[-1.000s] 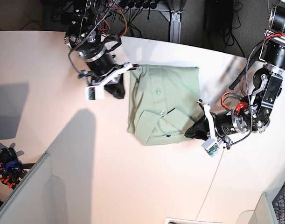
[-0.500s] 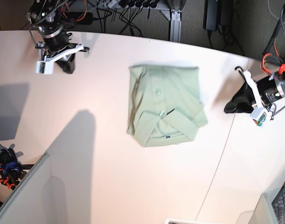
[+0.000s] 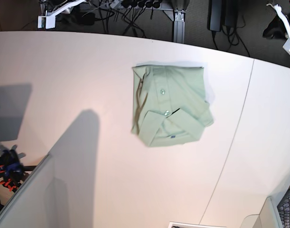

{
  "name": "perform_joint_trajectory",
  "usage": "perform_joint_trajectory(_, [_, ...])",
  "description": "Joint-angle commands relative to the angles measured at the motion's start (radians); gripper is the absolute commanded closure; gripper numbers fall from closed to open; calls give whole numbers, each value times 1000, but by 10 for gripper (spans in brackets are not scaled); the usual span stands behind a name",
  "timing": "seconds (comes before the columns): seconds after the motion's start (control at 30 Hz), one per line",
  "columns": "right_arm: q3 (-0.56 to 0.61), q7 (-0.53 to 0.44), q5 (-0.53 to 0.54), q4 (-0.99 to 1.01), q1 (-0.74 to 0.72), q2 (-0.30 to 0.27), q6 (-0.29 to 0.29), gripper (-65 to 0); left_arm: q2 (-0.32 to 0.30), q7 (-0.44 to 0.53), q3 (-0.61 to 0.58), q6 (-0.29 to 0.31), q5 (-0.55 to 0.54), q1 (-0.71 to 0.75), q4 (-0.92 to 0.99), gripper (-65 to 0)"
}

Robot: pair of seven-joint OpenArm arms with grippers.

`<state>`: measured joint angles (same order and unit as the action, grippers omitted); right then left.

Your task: Fold the T-shirt properly

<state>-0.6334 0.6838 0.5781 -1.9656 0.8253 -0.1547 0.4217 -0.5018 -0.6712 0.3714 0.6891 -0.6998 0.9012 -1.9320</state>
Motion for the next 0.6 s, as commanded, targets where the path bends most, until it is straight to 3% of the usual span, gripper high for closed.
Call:
perform_joint_trajectory(0.0, [4, -13, 9, -10, 39, -11, 2, 0, -11, 8, 8, 9, 0, 39, 5, 0])
perform_joint_trajectory(0.2, [86, -13, 5, 64, 132, -11, 2, 0, -11, 9, 0, 9, 46, 116, 190, 0])
perform_joint_trajectory(0.33, [169, -22, -31, 183, 122, -12, 1, 0, -20, 19, -67, -59, 165, 103, 375, 0])
perform_joint_trajectory(0.47, [274, -25, -121, 357, 48, -13, -6, 0, -39, 55, -208, -140, 300, 44, 548, 0])
perform_joint_trajectory(0.57, [349, -25, -180, 533, -46, -18, -19, 0, -38, 65, -325, -203, 332, -47, 674, 0])
